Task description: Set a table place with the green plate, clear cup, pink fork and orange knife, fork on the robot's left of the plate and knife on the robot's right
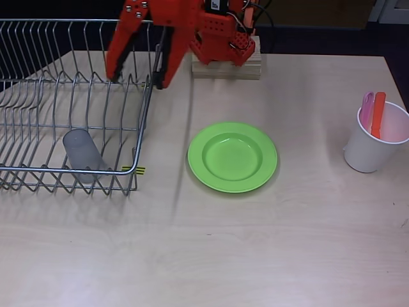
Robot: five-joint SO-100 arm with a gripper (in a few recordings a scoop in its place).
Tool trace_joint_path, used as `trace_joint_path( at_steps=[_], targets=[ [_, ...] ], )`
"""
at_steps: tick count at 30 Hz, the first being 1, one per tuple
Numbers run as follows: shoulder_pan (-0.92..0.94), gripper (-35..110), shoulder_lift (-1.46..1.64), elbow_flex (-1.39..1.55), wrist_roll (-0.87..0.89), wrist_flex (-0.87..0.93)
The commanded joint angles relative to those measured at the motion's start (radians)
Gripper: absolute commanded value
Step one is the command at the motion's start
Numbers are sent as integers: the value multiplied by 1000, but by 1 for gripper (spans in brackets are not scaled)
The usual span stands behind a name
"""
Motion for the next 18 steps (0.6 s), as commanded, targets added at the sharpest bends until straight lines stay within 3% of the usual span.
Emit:
trace_joint_path(
  at_steps=[1, 8, 18],
  targets=[
    [130, 33, -94, -103, -97, 3],
    [296, 38, -379, -255, -235, -11],
    [307, 48, -617, -365, -288, -5]
  ],
)
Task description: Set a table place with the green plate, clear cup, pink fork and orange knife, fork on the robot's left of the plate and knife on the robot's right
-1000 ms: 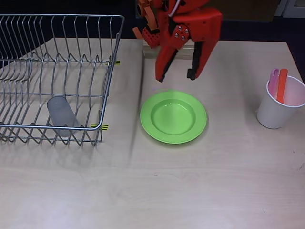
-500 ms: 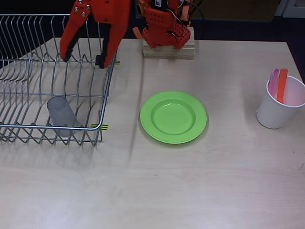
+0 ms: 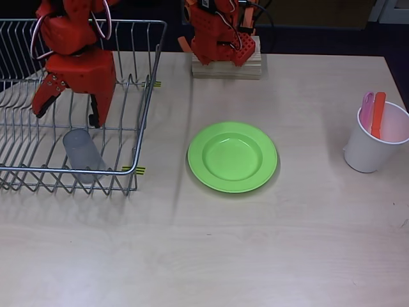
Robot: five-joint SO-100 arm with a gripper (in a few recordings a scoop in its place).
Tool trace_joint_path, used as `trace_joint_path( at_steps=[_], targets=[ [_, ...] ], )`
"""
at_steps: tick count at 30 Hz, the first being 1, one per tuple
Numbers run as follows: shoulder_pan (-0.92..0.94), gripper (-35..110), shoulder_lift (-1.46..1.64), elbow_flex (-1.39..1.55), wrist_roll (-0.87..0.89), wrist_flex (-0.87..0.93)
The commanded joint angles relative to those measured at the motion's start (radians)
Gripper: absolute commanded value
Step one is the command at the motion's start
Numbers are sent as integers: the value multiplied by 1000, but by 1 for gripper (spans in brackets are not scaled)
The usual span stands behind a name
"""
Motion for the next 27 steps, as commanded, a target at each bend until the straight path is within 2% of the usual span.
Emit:
trace_joint_path(
  at_steps=[1, 15, 27],
  targets=[
    [2, 48, 0, -29, 0, 9],
    [-55, 49, -106, -43, 3, -32],
    [-31, 46, -210, -133, -43, -41]
  ],
)
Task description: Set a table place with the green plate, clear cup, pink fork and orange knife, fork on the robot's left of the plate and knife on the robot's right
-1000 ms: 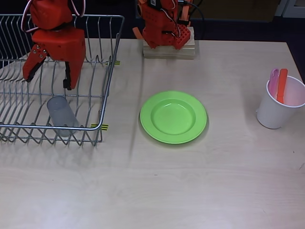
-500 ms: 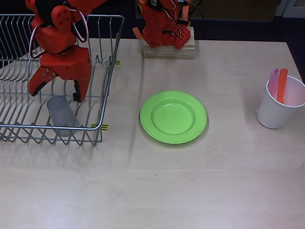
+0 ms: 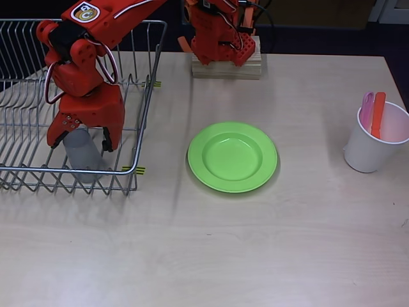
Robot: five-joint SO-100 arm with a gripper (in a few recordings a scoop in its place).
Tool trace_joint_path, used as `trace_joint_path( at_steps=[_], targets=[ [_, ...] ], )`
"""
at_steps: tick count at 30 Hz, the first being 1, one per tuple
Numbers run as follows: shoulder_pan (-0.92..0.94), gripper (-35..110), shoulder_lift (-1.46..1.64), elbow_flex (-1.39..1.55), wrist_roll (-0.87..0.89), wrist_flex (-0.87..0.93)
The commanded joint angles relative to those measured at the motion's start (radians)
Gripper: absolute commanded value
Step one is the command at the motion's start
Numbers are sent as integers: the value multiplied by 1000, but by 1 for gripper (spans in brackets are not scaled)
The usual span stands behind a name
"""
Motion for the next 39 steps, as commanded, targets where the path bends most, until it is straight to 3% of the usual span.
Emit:
trace_joint_path(
  at_steps=[1, 29, 39],
  targets=[
    [21, 46, 11, -41, -12, 2],
    [46, 24, -15, -107, -100, 3],
    [34, 24, 242, -133, -132, 101]
  ],
)
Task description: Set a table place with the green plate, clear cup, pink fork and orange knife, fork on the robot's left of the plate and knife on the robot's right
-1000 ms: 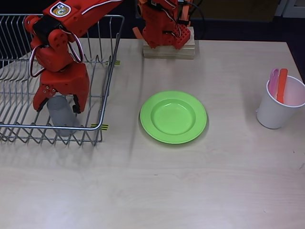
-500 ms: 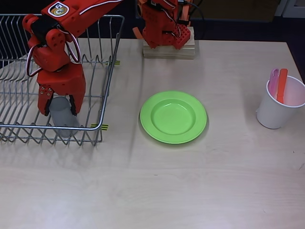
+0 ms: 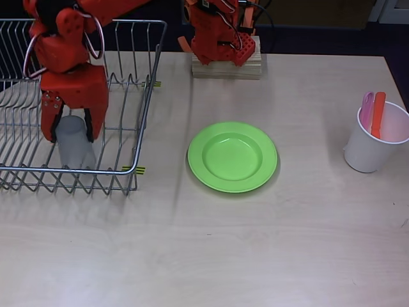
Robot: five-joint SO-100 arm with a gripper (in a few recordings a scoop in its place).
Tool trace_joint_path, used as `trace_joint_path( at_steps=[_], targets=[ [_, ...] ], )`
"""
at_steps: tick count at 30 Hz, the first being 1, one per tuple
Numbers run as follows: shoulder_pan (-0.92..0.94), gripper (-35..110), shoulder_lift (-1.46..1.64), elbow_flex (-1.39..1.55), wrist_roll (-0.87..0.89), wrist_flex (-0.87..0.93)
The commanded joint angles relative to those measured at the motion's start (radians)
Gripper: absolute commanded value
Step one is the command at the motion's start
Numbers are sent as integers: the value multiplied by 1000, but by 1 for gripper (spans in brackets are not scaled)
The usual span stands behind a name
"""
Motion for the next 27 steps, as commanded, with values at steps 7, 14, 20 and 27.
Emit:
trace_joint_path(
  at_steps=[7, 14, 20, 27],
  targets=[
    [-66, 24, 477, 127, -11, 40],
    [-201, 24, 604, 192, 38, 43],
    [-385, 24, 517, 115, 110, 38],
    [-591, 24, 204, -135, 233, 46]
  ],
)
